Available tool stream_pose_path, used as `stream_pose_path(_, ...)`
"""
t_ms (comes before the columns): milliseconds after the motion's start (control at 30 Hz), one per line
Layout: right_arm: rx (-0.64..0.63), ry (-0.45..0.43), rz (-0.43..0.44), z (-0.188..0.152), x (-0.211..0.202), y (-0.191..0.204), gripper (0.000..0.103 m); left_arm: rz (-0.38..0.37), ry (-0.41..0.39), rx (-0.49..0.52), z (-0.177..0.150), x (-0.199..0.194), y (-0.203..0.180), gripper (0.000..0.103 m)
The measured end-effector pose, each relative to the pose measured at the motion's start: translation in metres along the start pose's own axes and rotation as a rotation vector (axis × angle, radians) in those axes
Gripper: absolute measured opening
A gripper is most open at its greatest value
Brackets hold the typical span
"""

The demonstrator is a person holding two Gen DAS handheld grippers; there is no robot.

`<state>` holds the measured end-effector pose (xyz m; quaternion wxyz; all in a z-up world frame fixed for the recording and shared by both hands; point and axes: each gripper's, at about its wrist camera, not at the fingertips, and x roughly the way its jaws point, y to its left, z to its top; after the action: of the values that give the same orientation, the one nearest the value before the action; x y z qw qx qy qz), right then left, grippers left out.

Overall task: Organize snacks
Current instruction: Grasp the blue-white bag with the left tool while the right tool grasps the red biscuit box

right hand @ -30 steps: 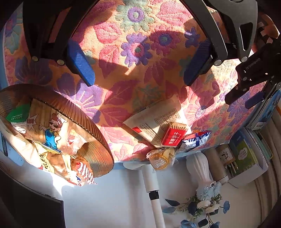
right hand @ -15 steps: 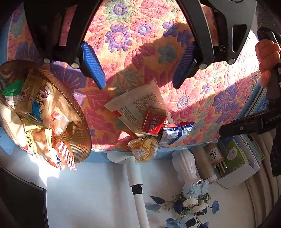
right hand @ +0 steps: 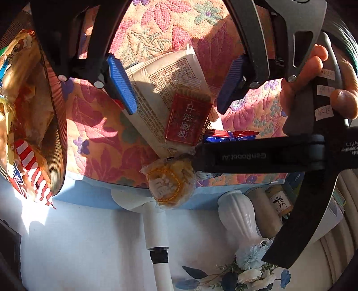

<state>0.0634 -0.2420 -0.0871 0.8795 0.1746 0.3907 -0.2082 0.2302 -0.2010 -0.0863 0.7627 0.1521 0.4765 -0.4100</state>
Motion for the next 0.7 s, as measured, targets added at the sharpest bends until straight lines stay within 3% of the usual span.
stream_pose_path(67,0.003,0.005,0.004,0.001,0.007,0.000,0.076,0.024,-0.009,0.016,-0.002,0.002,0.001,0.073)
stream_pose_path(167,0.013,0.008,-0.007,0.001,0.015,0.000,0.073,0.000,-0.019,0.009,-0.003,0.003,0.007,0.064)
stream_pose_path(233,-0.012,-0.001,-0.020,0.002,0.016,0.005,0.055,-0.013,-0.025,0.010,-0.005,0.001,0.009,0.062)
stream_pose_path(333,-0.026,-0.014,-0.055,0.002,0.015,0.006,0.040,-0.025,-0.048,0.014,-0.011,-0.007,0.013,0.058)
stream_pose_path(500,0.062,0.011,0.012,-0.003,0.004,-0.016,0.036,-0.046,-0.118,-0.004,-0.029,-0.041,0.025,0.058)
stream_pose_path(700,0.070,-0.033,0.090,-0.026,-0.041,-0.019,0.036,-0.048,-0.164,0.000,-0.076,-0.094,0.038,0.058)
